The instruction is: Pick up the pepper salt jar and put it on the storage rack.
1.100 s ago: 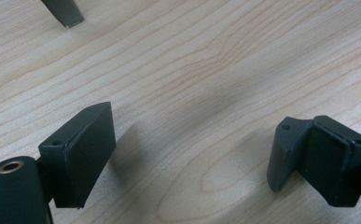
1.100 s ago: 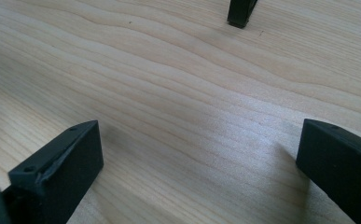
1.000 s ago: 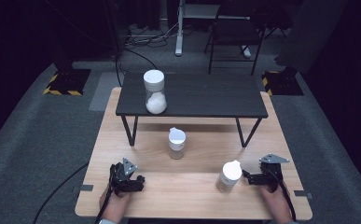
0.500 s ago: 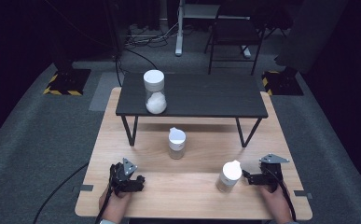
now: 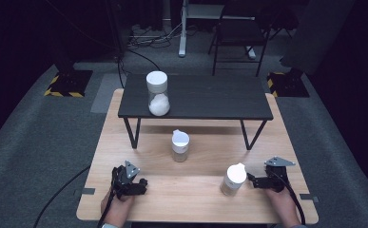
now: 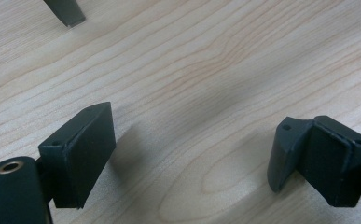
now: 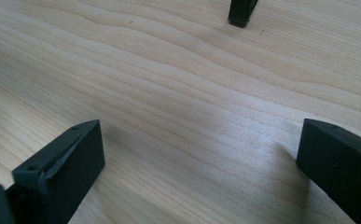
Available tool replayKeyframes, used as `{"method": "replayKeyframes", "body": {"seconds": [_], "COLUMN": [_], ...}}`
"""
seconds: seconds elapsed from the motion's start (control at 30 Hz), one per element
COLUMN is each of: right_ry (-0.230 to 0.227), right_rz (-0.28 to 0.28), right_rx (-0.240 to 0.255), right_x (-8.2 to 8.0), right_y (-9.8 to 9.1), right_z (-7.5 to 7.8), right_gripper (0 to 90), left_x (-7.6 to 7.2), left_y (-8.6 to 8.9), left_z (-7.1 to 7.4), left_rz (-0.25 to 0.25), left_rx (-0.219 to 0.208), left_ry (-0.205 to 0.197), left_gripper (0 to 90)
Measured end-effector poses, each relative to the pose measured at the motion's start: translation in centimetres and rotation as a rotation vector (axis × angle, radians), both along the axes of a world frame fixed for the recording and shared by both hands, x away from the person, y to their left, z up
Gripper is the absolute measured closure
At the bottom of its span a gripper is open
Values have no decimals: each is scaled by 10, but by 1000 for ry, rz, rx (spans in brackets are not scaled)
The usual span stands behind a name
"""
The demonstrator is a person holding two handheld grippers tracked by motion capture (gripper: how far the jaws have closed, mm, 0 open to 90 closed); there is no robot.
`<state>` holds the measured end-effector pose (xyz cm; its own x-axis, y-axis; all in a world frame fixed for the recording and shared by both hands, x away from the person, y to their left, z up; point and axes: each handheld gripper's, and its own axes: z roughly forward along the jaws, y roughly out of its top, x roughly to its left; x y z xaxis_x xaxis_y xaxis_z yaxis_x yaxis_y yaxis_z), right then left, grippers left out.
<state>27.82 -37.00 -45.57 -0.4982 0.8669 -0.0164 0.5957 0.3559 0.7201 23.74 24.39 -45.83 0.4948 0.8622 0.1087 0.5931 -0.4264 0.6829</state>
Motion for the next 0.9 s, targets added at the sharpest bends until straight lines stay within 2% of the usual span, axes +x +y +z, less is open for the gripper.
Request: {"method": "replayKeyframes", "body": {"seconds": [0.13,0.3,0.57,0.7,0.9], "right_ry": [1,-46,-159,-236,-315], "right_rz": [4,2,1,15,28], "right_rx": [18,55,126,133,173], "right_x": [-1,-10,-29,-39,-51], "right_y": [-4,-10,-16,-15,-17], "right_z": [0,6,23,27,36], "right_gripper": [21,21,21,21,19], "left_x": [0,0,0,0,0], "left_y": [0,0,0,0,0], "left_z": [0,0,0,0,0], "left_rz": [0,0,1,1,3], "left_rx": [0,0,0,1,0], "left_ry": [0,0,0,0,0], "left_gripper": [118,117,116,116,116]}}
